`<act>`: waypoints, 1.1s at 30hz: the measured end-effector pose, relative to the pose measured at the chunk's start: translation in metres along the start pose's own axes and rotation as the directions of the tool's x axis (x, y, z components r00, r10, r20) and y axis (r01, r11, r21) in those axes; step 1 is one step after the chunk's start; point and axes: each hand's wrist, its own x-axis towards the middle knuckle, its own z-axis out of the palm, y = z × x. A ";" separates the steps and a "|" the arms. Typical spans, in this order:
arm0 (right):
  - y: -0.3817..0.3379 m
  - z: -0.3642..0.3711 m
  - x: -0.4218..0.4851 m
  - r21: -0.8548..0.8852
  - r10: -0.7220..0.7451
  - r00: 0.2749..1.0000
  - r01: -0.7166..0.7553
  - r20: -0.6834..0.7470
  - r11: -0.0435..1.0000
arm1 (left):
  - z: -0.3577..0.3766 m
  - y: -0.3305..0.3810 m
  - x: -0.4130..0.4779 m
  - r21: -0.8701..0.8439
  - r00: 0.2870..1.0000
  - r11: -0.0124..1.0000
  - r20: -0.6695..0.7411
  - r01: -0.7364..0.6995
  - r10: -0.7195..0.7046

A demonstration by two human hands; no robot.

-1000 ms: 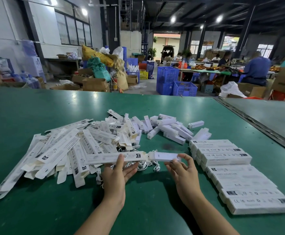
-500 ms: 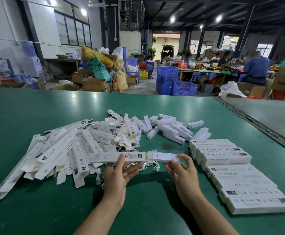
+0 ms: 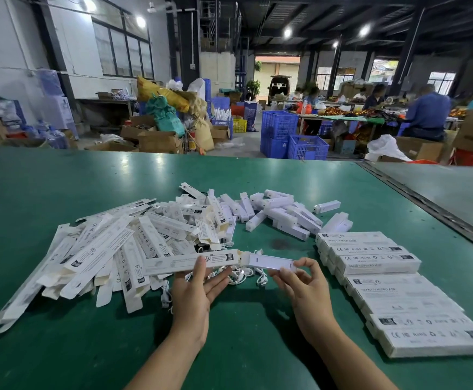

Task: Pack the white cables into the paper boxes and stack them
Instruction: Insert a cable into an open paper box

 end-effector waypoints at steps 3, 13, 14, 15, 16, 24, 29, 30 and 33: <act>0.000 0.000 0.001 0.001 -0.015 0.999 0.015 -0.031 1.000 | 0.002 -0.001 -0.001 0.020 1.000 1.000 -0.007 -0.002 0.002; 0.003 -0.003 0.004 -0.104 -0.052 0.999 0.052 -0.005 0.993 | 0.002 0.000 -0.001 0.043 1.000 0.999 -0.012 -0.027 0.028; 0.003 -0.003 0.003 -0.096 -0.051 0.999 0.050 -0.002 0.994 | 0.001 0.001 -0.001 0.046 1.000 0.999 -0.003 -0.027 0.028; 0.003 -0.003 0.003 -0.087 -0.050 0.999 0.049 -0.001 0.995 | 0.001 0.001 0.000 0.046 1.000 0.999 0.003 -0.024 0.024; 0.003 -0.003 0.003 -0.083 -0.050 0.999 0.049 -0.003 0.995 | 0.000 0.001 0.000 0.048 1.000 0.999 0.012 -0.019 0.018; 0.004 -0.003 0.003 -0.067 -0.065 0.997 0.062 -0.042 0.996 | -0.002 -0.002 0.000 0.078 0.996 0.997 0.092 0.012 -0.019; 0.003 -0.001 0.002 -0.062 -0.056 0.996 0.052 -0.065 0.997 | -0.001 -0.004 -0.001 0.071 0.993 0.997 0.112 0.012 -0.020; 0.003 -0.001 0.001 -0.064 -0.051 0.997 0.047 -0.057 0.997 | -0.001 -0.005 -0.001 0.069 0.993 0.998 0.116 0.007 -0.015; 0.002 -0.001 -0.001 -0.059 -0.031 0.999 0.030 -0.030 0.998 | -0.002 -0.006 0.000 0.060 0.993 0.998 0.119 0.005 -0.012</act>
